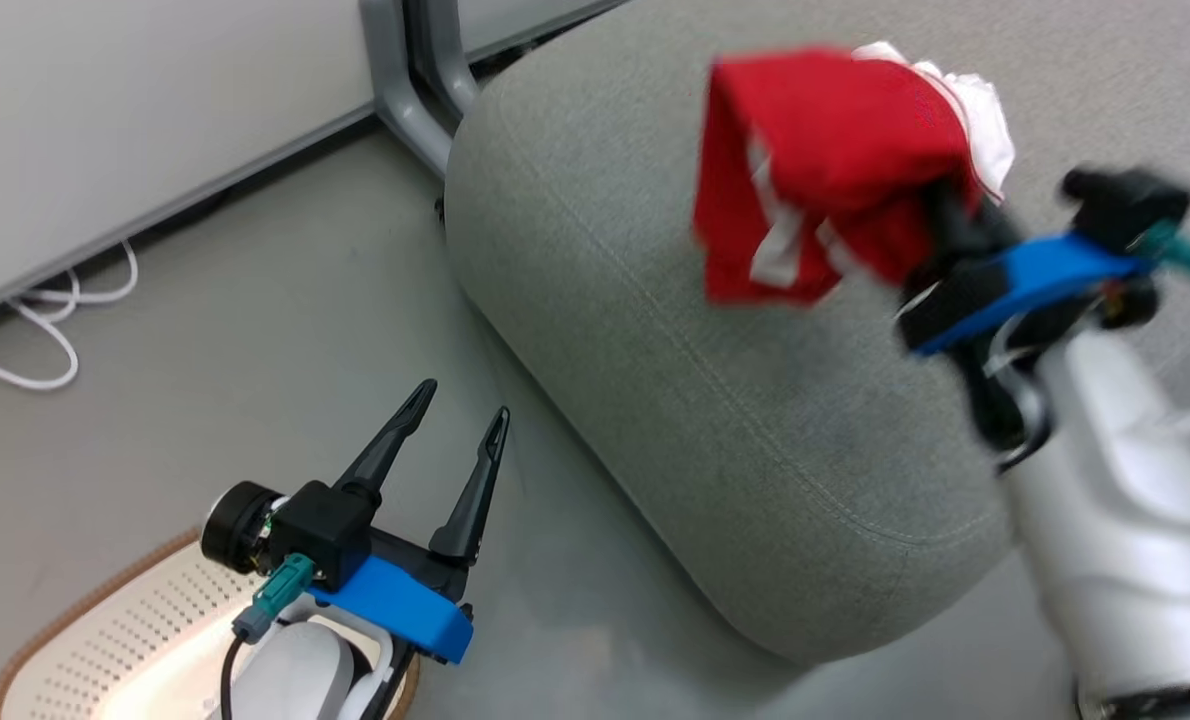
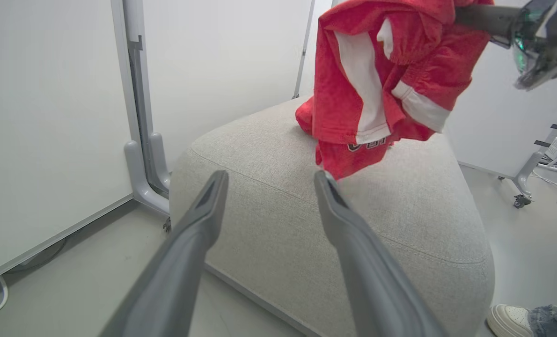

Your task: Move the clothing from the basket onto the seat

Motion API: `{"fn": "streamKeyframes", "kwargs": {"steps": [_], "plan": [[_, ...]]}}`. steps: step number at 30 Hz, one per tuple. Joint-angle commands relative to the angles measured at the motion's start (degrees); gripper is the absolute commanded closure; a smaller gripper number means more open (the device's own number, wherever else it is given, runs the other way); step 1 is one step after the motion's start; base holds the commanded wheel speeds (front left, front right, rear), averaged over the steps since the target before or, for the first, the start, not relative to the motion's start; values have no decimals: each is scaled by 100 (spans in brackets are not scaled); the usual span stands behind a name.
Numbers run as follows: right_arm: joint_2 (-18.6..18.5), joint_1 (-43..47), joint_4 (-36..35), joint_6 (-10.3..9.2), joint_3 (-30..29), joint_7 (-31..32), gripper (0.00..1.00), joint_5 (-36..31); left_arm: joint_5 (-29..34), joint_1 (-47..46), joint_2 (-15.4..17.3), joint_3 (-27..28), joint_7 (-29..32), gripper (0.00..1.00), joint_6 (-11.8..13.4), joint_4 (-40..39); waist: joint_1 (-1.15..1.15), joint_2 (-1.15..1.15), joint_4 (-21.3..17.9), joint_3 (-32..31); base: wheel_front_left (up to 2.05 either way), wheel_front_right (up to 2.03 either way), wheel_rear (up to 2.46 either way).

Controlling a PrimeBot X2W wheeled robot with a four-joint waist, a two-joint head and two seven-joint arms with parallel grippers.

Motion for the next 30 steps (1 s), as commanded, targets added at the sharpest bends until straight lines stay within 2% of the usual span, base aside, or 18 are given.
{"fn": "streamKeyframes", "kwargs": {"steps": [1,6,9,15,22,29,30], "plan": [[-189,-348,-22,2,-193,84,100,26,50,-149,73,-3,-15,0,-4,-84,0,0,183,362,0,0,0],[-810,-1311,-7,2,-980,305,100,-26,160,-471,392,-164,-16,0,-4,-346,0,0,510,1122,0,0,0],[-1339,-1800,-75,2,-1546,472,100,-95,240,-723,591,-282,-15,0,-4,-566,0,0,760,1641,0,0,0],[-1924,-2289,-46,2,-2548,608,100,-170,387,-1157,931,-254,-16,0,-4,-1015,0,0,1082,2625,0,0,0],[-1813,-1946,454,1,-3071,243,100,-42,573,-1363,996,-78,-16,0,-2,-1484,0,0,1360,3267,0,0,0],[-1639,-1778,1066,1,-2932,-100,100,-119,623,-1238,1003,127,-16,0,14,-1562,0,0,1386,3330,0,0,0],[-1645,-1778,1109,1,-2906,-141,93,-154,620,-1236,975,142,-15,0,14,-1556,0,0,1396,3297,0,0,0]]}}
